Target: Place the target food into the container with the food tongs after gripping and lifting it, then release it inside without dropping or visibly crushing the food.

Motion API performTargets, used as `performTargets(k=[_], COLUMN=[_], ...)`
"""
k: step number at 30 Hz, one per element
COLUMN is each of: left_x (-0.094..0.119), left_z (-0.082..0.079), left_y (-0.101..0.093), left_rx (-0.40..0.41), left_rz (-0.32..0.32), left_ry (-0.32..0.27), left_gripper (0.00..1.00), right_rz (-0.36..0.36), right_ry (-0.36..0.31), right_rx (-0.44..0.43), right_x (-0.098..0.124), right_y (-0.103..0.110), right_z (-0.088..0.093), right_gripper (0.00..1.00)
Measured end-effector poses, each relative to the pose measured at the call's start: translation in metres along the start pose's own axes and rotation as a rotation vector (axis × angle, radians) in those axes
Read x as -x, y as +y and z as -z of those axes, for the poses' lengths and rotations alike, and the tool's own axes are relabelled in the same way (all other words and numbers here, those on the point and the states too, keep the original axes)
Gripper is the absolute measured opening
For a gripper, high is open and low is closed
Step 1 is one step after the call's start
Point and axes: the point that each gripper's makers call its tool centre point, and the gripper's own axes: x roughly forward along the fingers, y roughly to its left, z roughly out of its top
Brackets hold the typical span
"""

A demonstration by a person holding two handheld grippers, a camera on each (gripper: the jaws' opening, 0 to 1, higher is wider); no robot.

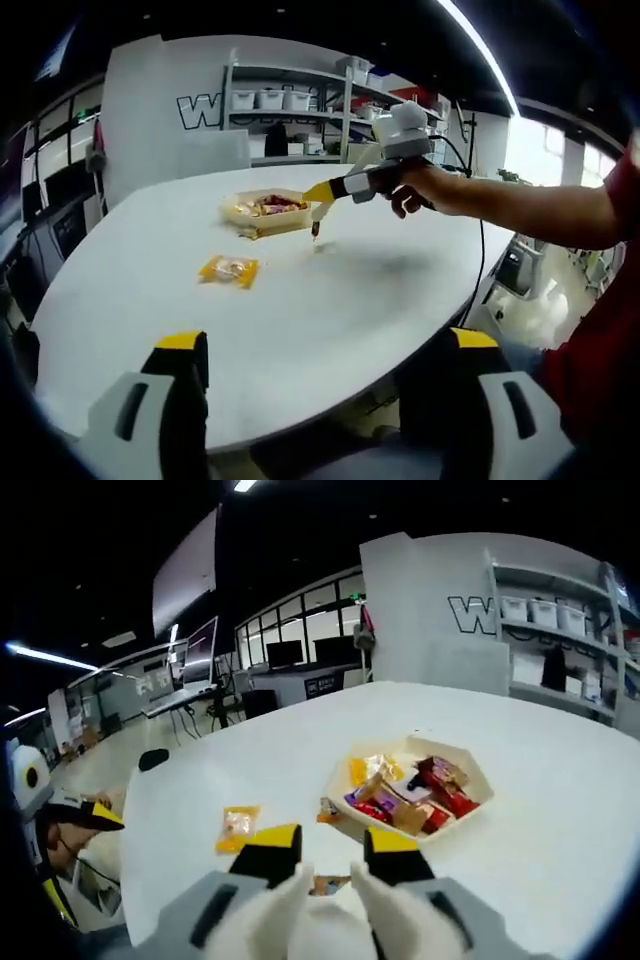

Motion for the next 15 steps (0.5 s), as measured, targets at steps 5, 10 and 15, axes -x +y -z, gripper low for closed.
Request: performTargets(k=[5,10,15], left_x=[0.000,0.000,-0.001], left_z=[0.000,-0.001,-0.002], left_y=[0.001,0.002,0.003], left_rx=[0.001,0.002,0.002], left_rz=[-0.002,-0.002,-0.002], left_ry=[0.000,-0.003,-0.003], left_gripper=[0.96,0.96,0.96], right_rz=[0.003,0.009,0.019], right_ry=[-0.017,-0.025,-0.031], right_rx=[0.012,0.019,0.032], right_x=[0.001,-0.001,-0.003], right_y=[-0.004,-0.010,-0.018], right_z=[-0.017,-0.030,-0.044], right_gripper=[0.19,0.19,0.19])
